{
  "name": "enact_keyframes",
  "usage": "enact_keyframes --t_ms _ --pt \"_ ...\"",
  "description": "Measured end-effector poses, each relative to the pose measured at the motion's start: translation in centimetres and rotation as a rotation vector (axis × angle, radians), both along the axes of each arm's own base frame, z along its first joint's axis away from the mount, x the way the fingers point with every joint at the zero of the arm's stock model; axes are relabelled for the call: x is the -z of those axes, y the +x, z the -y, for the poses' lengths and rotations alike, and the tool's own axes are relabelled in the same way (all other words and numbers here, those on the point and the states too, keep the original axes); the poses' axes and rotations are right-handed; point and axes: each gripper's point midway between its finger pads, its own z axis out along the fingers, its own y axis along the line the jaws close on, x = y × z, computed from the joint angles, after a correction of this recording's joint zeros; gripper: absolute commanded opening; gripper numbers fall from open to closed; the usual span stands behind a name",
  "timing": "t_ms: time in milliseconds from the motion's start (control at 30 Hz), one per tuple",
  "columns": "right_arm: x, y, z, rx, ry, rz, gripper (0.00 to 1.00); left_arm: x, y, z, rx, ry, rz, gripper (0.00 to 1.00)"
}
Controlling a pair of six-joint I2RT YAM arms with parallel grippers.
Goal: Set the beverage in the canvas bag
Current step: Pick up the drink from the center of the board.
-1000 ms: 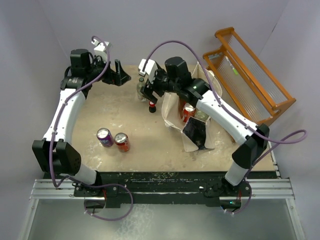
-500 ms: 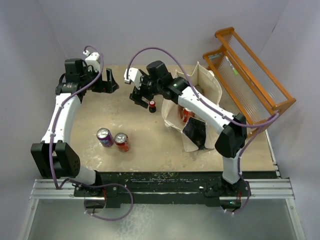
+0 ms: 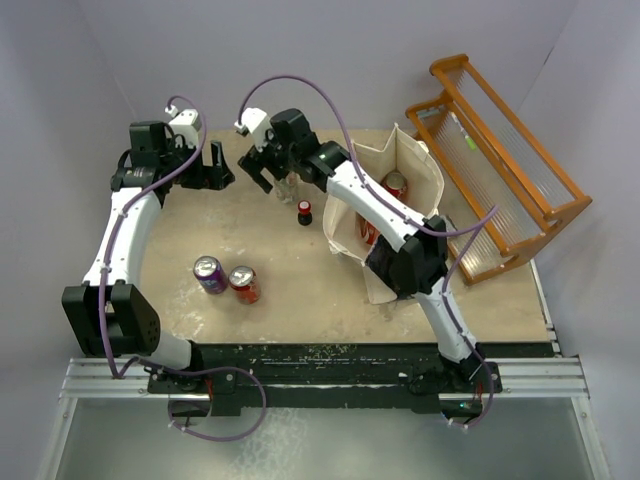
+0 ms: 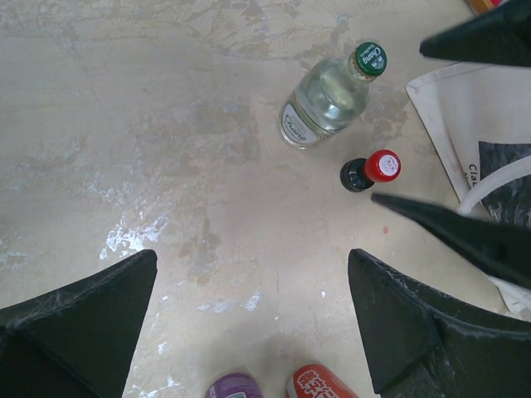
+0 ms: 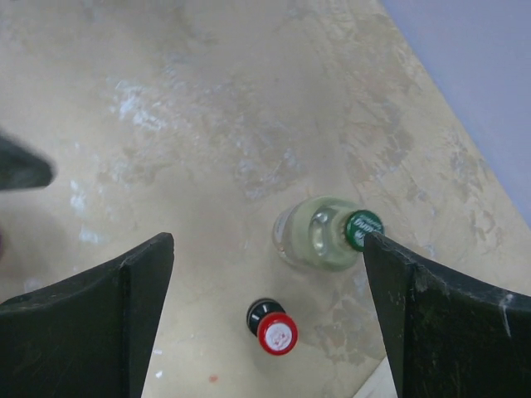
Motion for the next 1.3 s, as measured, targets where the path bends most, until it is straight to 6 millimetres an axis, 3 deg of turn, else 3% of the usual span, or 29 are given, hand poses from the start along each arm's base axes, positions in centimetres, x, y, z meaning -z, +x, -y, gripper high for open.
enact_keyframes --t_ms 267,400,567,900,1133,1300 --pt "0.6 4.8 2.4 0.166 0.077 -0.043 0.99 -0.5 -0.2 0.0 -0.002 0.002 0.012 0.99" --pt "1.5 6.0 3.4 0.209 0.091 -0.067 0.89 -0.5 -0.2 -0.1 -0.003 0.002 0.013 0.99" --pt "3.2 7.1 3.4 0.24 0.127 -0.112 0.79 -0.5 -0.1 -0.3 -0.009 0.002 0.013 0.99" --pt "8.3 7.6 2.6 0.248 0.114 -0.195 0.6 -1.3 0.1 -0.6 -0.015 0.003 0.033 0.99" --pt "8.3 7.6 2.2 0.238 0.134 -0.199 0.55 -1.2 0.2 -0.7 -0.017 0.002 0.029 0.99" --pt "8.0 7.8 2.0 0.236 0.144 -0.188 0.39 -0.8 0.4 -0.8 -0.019 0.0 0.017 0.99"
